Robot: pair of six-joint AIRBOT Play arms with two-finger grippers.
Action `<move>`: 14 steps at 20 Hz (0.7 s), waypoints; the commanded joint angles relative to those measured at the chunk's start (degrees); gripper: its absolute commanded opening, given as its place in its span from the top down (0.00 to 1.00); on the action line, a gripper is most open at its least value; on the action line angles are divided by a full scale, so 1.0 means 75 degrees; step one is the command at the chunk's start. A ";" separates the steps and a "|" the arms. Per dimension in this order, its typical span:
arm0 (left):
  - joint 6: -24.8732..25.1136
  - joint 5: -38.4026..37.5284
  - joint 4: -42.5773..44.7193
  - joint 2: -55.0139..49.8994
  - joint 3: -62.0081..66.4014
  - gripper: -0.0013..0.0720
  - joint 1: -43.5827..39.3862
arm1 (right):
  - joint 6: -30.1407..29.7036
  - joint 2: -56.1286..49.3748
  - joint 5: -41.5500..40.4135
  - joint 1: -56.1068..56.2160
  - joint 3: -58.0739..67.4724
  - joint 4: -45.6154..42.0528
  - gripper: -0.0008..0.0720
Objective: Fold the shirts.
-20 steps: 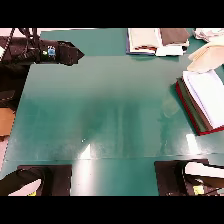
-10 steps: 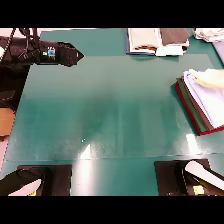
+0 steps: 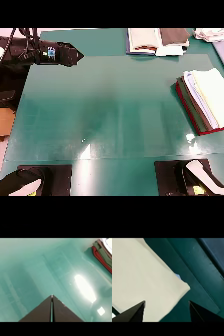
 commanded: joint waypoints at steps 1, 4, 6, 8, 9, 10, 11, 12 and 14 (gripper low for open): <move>-0.0003 0.0003 -0.0003 -0.0003 0.0000 0.95 0.0000 | 0.0085 0.0265 -0.0338 0.0379 0.0259 0.2127 0.13; -0.0003 0.0038 0.0003 0.0000 0.0000 0.95 0.0000 | 0.0085 0.0370 -0.0446 0.2235 0.0125 0.3465 0.13; -0.0006 0.0020 0.0000 0.0000 0.0000 0.95 0.0000 | 0.0082 0.0361 -0.0662 0.3864 -0.0038 0.3389 0.14; -0.0009 0.0029 -0.0009 0.0000 0.0000 0.95 0.0000 | 0.0082 0.0303 -0.0973 0.5368 -0.0140 0.3165 0.14; -0.0009 0.0032 -0.0012 0.0000 0.0003 0.95 0.0000 | 0.0082 0.0221 -0.1128 0.6076 -0.0134 0.3019 0.15; -0.0009 0.0032 -0.0015 0.0000 0.0003 0.95 0.0000 | 0.0082 0.0149 -0.1236 0.6650 -0.0134 0.2946 0.22; -0.0009 0.0032 -0.0029 0.0000 0.0003 0.95 0.0000 | 0.0082 0.0058 -0.1343 0.7213 -0.0134 0.2859 0.39; -0.0009 0.0032 -0.0052 0.0000 0.0000 0.95 0.0000 | 0.0082 -0.0038 -0.1422 0.7708 -0.0134 0.2821 0.57; -0.0009 0.0032 -0.0061 0.0000 0.0003 0.95 0.0000 | 0.0079 -0.0195 -0.1457 0.8422 -0.0134 0.2824 0.95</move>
